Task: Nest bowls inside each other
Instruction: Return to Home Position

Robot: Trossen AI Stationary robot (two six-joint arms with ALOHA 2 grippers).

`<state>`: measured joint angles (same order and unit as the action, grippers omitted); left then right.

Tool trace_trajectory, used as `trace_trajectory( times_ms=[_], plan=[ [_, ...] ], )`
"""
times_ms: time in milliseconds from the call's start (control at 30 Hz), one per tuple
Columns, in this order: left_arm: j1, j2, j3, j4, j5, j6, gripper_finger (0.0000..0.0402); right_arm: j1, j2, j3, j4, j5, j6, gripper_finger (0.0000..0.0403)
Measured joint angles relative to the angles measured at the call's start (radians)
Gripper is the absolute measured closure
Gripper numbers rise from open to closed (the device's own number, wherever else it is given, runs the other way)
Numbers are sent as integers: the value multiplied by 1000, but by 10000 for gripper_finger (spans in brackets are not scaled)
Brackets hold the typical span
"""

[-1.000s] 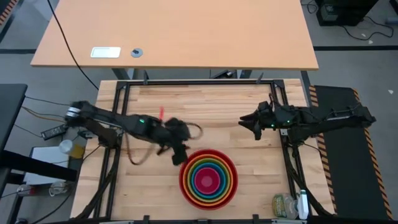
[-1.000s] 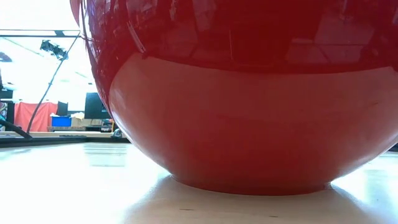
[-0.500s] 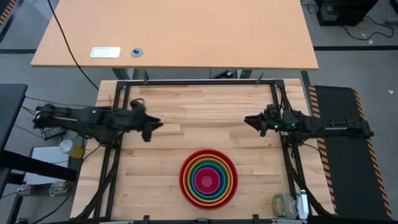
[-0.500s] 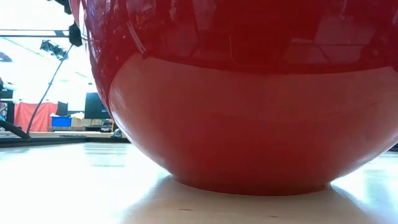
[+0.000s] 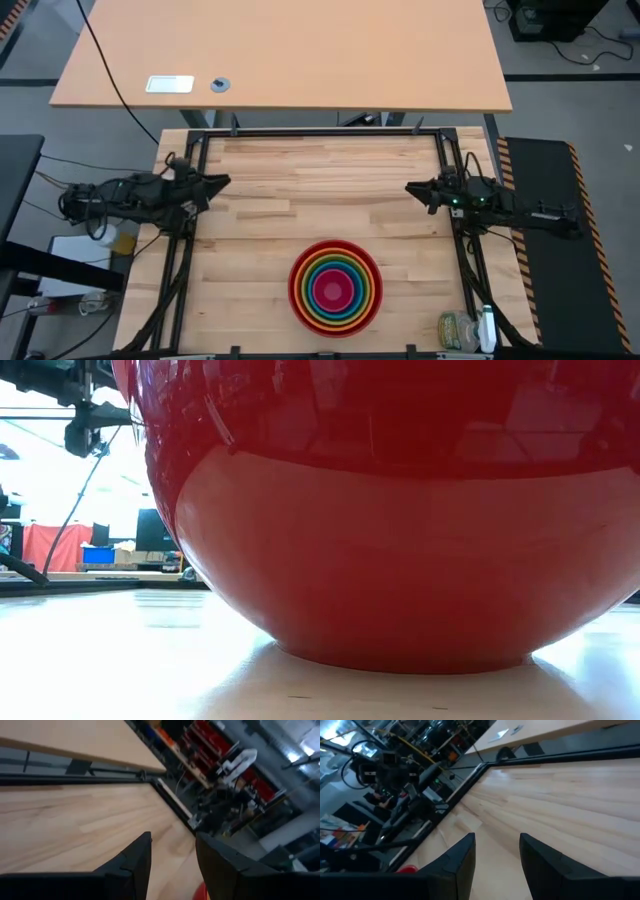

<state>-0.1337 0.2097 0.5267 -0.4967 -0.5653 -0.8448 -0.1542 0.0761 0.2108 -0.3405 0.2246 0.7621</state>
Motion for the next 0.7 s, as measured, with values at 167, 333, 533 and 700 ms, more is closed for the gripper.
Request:
trace_trajectory(
  times_ms=[167,333,533,700],
  plan=[
    [0,-82,-104,82,-13,8,247,-7,-75,0,-147,30,29,243],
    [0,-104,-241,325,-13,58,247,-7,-68,0,-163,35,48,243],
    [1,-106,-446,664,-23,57,247,-7,-71,0,-152,41,51,243],
    [2,-104,-518,771,-42,21,264,-7,-70,0,-105,-8,51,243]
  ],
)
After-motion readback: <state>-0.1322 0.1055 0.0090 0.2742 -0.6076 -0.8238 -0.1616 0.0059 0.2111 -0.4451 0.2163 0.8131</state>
